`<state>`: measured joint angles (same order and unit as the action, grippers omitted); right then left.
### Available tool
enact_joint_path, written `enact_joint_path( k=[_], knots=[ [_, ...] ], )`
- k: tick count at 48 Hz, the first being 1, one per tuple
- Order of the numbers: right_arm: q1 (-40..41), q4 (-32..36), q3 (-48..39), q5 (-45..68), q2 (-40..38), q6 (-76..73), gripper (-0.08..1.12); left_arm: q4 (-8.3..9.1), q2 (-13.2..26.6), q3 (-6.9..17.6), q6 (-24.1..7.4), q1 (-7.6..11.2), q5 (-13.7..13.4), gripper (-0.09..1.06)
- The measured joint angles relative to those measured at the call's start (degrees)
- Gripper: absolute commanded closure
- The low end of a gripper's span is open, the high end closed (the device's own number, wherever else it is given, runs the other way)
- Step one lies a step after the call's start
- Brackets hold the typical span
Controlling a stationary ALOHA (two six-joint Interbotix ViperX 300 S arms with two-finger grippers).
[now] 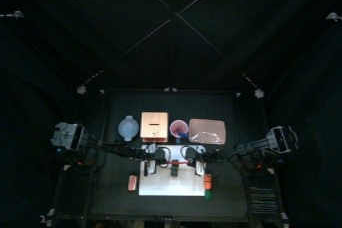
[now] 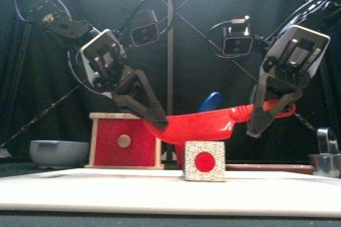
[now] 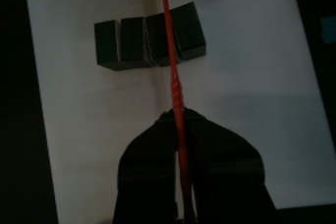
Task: Place sushi on board then cut the sushi with the knife then place the pieces on the plate
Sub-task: Cut the sushi into 4 pieces
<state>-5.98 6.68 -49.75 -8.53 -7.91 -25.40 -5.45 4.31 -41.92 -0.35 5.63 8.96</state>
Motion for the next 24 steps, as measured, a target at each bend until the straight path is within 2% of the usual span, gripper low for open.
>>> enact_joint_path(
  k=[24],
  knots=[
    [0.2, -0.2, -0.3, 0.2, 1.1, 0.1, 0.65, 0.0, 0.8, 0.1, 0.0, -0.26, 0.3, 0.55]
  ],
)
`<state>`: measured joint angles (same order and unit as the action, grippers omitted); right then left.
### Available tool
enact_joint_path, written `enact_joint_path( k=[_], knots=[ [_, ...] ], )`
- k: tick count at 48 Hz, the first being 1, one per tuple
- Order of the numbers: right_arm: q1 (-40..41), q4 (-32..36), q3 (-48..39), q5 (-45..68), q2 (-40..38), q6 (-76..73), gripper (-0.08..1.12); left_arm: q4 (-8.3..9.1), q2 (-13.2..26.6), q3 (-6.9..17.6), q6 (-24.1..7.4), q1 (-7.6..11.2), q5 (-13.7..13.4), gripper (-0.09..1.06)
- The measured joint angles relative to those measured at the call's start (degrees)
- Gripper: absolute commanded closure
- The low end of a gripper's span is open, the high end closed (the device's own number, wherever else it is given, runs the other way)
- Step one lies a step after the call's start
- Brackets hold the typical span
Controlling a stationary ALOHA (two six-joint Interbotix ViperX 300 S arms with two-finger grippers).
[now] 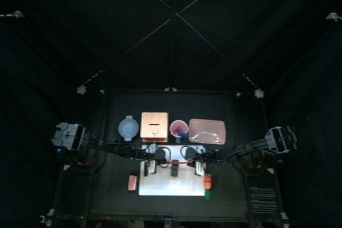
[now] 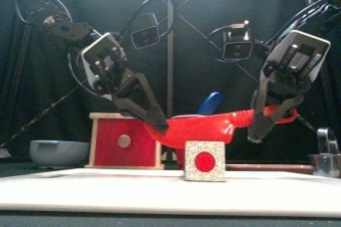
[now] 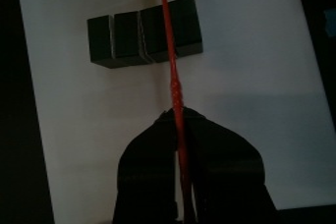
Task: Place sushi on board then cut the sushi with the knife then place the pieces on the plate
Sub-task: Cut the sushi into 4 pieces
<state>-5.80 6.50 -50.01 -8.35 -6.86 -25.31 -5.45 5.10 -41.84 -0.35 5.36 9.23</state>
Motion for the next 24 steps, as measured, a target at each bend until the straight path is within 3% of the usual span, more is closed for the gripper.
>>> enact_joint_path(
  k=[24],
  knots=[
    [1.1, 0.3, 0.5, 0.0, 4.2, 0.1, 0.65, 0.0, 2.0, 0.2, -0.1, 0.0, 0.0, 0.55]
  ],
)
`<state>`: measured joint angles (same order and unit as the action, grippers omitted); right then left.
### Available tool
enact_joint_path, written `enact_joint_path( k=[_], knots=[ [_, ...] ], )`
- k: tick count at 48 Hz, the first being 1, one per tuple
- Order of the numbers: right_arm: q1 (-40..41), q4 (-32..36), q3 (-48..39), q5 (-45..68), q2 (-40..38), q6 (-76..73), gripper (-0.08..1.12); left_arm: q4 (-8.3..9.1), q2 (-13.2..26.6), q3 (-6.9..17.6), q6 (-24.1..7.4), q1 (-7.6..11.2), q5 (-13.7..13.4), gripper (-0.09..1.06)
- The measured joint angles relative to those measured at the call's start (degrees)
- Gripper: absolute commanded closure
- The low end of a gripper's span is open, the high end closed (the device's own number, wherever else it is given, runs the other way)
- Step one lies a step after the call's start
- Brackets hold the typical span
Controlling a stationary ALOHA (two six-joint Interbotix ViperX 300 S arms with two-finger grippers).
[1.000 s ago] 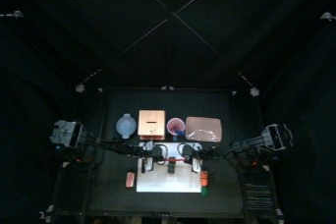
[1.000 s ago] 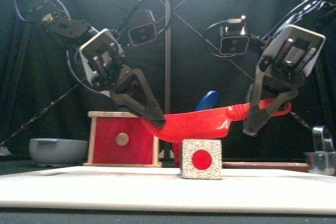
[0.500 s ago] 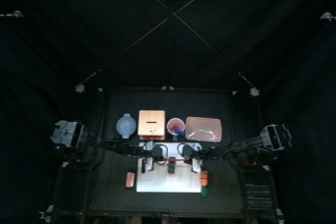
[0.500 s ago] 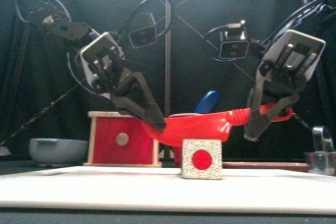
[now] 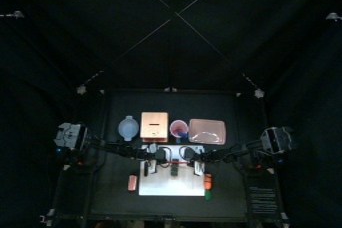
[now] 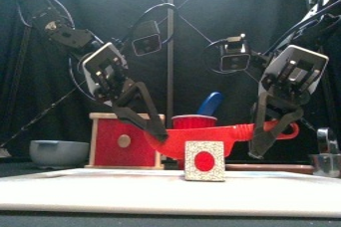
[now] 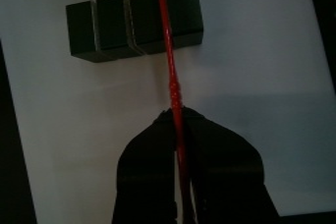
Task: Place sushi on board then cut the sushi with the knife then place the pieces on the plate
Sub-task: Cut the sushi into 4 pieces
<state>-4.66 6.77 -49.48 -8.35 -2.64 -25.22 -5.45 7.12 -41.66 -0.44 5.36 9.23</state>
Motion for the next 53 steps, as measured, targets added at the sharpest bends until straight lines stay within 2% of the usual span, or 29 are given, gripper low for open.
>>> enact_joint_path(
  k=[30, 35, 47, 53],
  knots=[
    [1.4, 0.3, 0.6, -0.2, 2.8, 0.2, 0.65, 0.0, 2.1, 0.5, 0.0, -0.88, -0.1, 0.55],
    [1.6, 0.5, 0.9, -1.1, 2.4, 0.3, 0.65, 0.62, 1.4, 0.6, -0.2, -1.05, -0.4, 0.55],
    [1.7, 2.5, 2.1, -5.0, -2.1, 0.2, 0.65, 3.6, -2.5, 0.5, 0.0, -1.49, -0.5, 0.55],
    [1.7, 2.4, 2.4, -5.4, -3.6, 0.2, 0.65, 3.87, -4.3, 0.3, 0.0, -1.49, -0.5, 0.55]
  ],
)
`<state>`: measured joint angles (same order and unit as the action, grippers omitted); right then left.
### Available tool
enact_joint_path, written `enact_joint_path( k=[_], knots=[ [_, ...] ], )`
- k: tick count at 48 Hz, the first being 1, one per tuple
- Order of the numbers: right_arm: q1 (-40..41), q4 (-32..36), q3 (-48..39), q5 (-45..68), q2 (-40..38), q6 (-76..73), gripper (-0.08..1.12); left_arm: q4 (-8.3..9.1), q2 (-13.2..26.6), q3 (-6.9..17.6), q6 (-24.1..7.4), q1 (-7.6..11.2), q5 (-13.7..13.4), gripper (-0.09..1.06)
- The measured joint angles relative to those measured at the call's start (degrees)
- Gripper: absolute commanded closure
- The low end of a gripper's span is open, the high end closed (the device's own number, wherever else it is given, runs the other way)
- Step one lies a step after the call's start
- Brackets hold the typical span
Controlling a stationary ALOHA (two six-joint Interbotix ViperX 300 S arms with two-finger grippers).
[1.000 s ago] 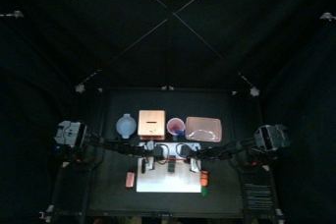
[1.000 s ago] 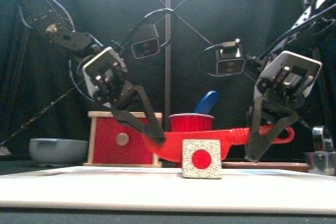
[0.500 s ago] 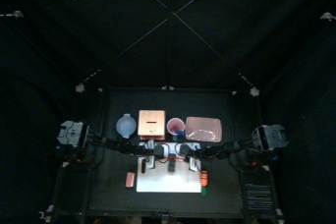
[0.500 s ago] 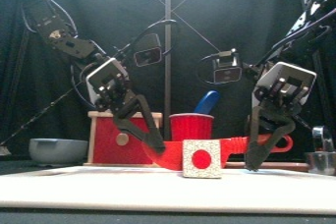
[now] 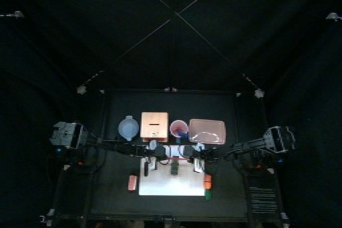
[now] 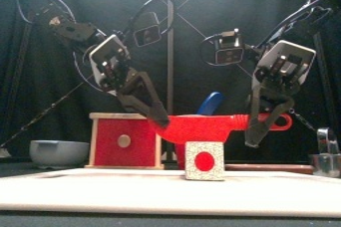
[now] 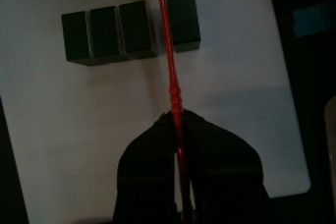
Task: Place sushi on board then cut the sushi with the knife then place the pieces on the plate
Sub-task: Cut the sushi into 4 pieces
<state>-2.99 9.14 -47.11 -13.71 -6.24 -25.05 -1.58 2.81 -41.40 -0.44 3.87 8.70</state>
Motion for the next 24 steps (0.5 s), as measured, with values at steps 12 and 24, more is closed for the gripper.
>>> enact_joint_path(
  k=[12, 24],
  knots=[
    [-2.3, -2.5, 0.1, 0.0, -1.6, -0.1, 0.65, 0.0, -1.1, -0.4, 0.2, 1.93, 0.0, 0.55],
    [-4.3, -4.7, 0.3, 0.2, -1.6, -0.2, 0.65, -0.79, -0.6, -0.5, 0.4, 3.6, 0.1, 0.55]
  ],
)
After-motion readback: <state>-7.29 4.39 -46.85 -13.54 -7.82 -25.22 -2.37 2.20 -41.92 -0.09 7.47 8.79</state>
